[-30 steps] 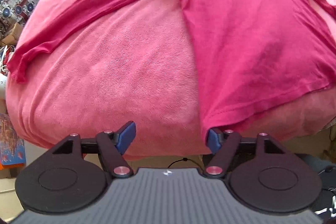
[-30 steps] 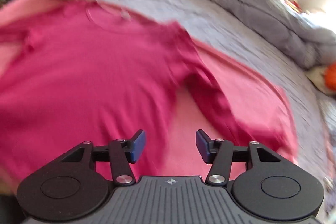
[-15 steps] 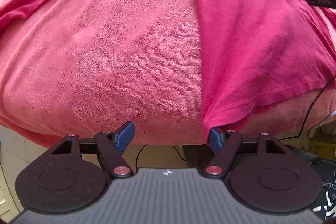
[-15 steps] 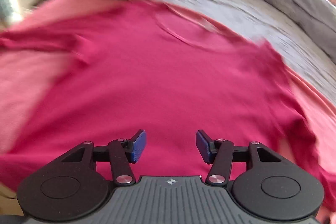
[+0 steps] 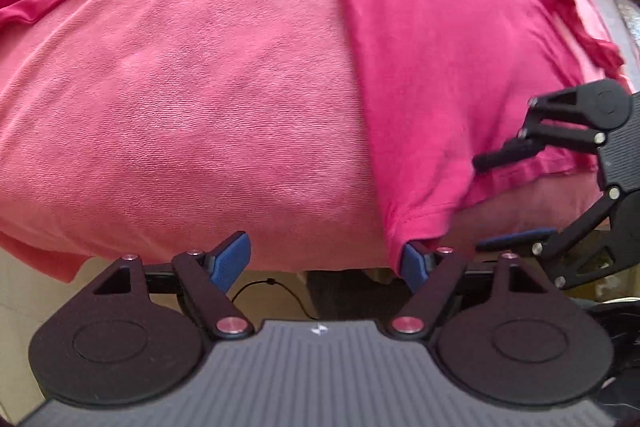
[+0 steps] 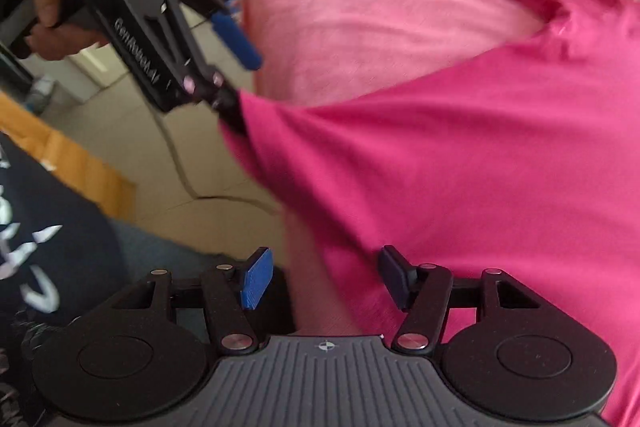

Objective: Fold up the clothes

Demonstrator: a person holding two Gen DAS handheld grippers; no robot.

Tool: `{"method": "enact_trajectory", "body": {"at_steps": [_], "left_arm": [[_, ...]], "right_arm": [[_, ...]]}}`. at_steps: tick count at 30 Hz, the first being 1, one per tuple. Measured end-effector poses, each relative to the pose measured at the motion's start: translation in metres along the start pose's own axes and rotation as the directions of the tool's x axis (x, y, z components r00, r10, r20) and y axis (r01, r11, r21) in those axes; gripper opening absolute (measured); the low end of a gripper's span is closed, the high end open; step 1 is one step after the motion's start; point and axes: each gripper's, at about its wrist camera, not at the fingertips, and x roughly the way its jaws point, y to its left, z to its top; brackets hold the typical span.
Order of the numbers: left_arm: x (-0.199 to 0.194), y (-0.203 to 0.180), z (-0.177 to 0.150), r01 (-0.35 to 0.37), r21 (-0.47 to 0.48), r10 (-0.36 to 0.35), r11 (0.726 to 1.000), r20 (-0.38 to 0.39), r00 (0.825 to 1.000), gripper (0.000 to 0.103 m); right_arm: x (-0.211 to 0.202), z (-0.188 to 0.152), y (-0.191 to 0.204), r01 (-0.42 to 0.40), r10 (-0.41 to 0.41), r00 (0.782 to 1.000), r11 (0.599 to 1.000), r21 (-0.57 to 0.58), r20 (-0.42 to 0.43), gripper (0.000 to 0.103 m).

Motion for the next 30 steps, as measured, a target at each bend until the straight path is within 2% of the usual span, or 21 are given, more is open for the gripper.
{"method": "enact_trajectory", "body": {"at_steps": [2,3,6,7,10,12,13,14,16,17,18,19,20,21,22,24,25,27,28,30], "left_arm": [[0.003,0.004,-0.001,-0.023,0.024,0.022,0.999,0.009,1.000,0.084],[0.006,0.005,-0.002,-0.037,0.041,0.037,0.998,0.013,0.999,0.084],[0.014,0.008,0.001,-0.072,0.094,0.071,0.993,0.019,0.997,0.085],[0.016,0.005,0.000,-0.079,0.113,0.077,0.991,0.020,0.997,0.085],[0.019,-0.006,-0.003,-0.104,0.199,0.099,0.974,0.034,0.995,0.086],[0.020,-0.018,-0.009,-0.125,0.295,0.118,0.947,0.043,0.992,0.087],[0.023,-0.024,-0.014,-0.132,0.356,0.132,0.925,0.025,0.991,0.087],[0.026,-0.030,-0.020,-0.139,0.416,0.149,0.899,0.010,0.989,0.087],[0.034,-0.039,-0.038,-0.172,0.538,0.197,0.825,0.011,0.980,0.087],[0.036,-0.040,-0.045,-0.188,0.564,0.218,0.804,0.014,0.976,0.087],[0.036,-0.038,-0.049,-0.203,0.565,0.234,0.800,0.017,0.972,0.087],[0.033,-0.033,-0.048,-0.210,0.538,0.239,0.816,0.017,0.971,0.087],[0.026,-0.026,-0.043,-0.217,0.486,0.237,0.847,0.022,0.971,0.086],[0.018,-0.019,-0.037,-0.224,0.430,0.233,0.875,0.031,0.972,0.085],[0.006,-0.012,-0.027,-0.230,0.367,0.225,0.901,0.057,0.973,0.085],[-0.018,-0.003,-0.004,-0.231,0.262,0.203,0.937,0.132,0.970,0.085],[-0.028,-0.004,0.008,-0.230,0.246,0.187,0.942,0.186,0.965,0.085],[-0.039,-0.017,0.032,-0.248,0.284,0.160,0.926,0.300,0.940,0.085],[-0.039,-0.024,0.039,-0.246,0.321,0.134,0.914,0.333,0.933,0.085],[-0.038,-0.035,0.053,-0.243,0.393,0.077,0.887,0.393,0.916,0.085]], "right_arm": [[0.003,-0.004,0.003,-0.084,0.082,0.994,0.996,-0.018,-0.069,0.058],[0.000,-0.005,0.004,-0.084,0.081,0.994,0.996,-0.042,-0.071,0.053],[-0.019,-0.001,-0.005,0.020,-0.020,0.999,1.000,-0.006,0.026,0.054],[-0.022,0.001,-0.008,0.033,-0.034,0.999,0.999,0.008,0.041,0.054],[-0.014,0.003,0.000,0.053,-0.050,0.998,0.996,-0.076,0.033,0.054],[-0.010,0.003,0.009,0.024,-0.023,1.000,0.989,-0.145,0.011,0.054],[-0.010,0.003,0.011,-0.001,0.003,1.000,0.989,-0.151,0.012,0.054],[-0.013,0.004,0.010,-0.028,0.032,0.999,0.991,-0.131,0.027,0.054],[-0.021,0.005,0.004,-0.052,0.058,0.995,0.996,-0.072,0.081,0.053],[-0.024,0.007,0.001,-0.050,0.055,0.992,0.998,-0.045,0.111,0.053],[-0.025,0.009,-0.002,-0.021,0.026,0.991,0.999,-0.039,0.131,0.053],[-0.019,0.010,-0.004,0.021,-0.017,0.994,0.999,-0.032,0.112,0.054],[-0.012,0.010,-0.006,0.061,-0.058,0.994,0.998,-0.026,0.092,0.054],[-0.001,0.006,-0.004,0.061,-0.060,0.997,0.998,-0.033,0.042,0.056],[-0.003,-0.002,-0.001,0.052,-0.051,0.998,0.998,-0.042,0.035,0.061],[-0.008,-0.017,0.006,0.034,-0.033,0.999,0.998,-0.059,0.020,0.062],[-0.018,-0.021,0.002,0.018,-0.018,1.000,1.000,-0.008,0.015,0.061],[-0.039,-0.029,-0.005,-0.009,0.008,1.000,0.995,0.096,0.009,0.049],[-0.055,-0.033,-0.013,0.035,-0.045,0.998,0.985,0.166,0.052,0.049],[-0.090,-0.043,-0.036,0.124,-0.179,0.972,0.941,0.315,0.151,0.049]]}}
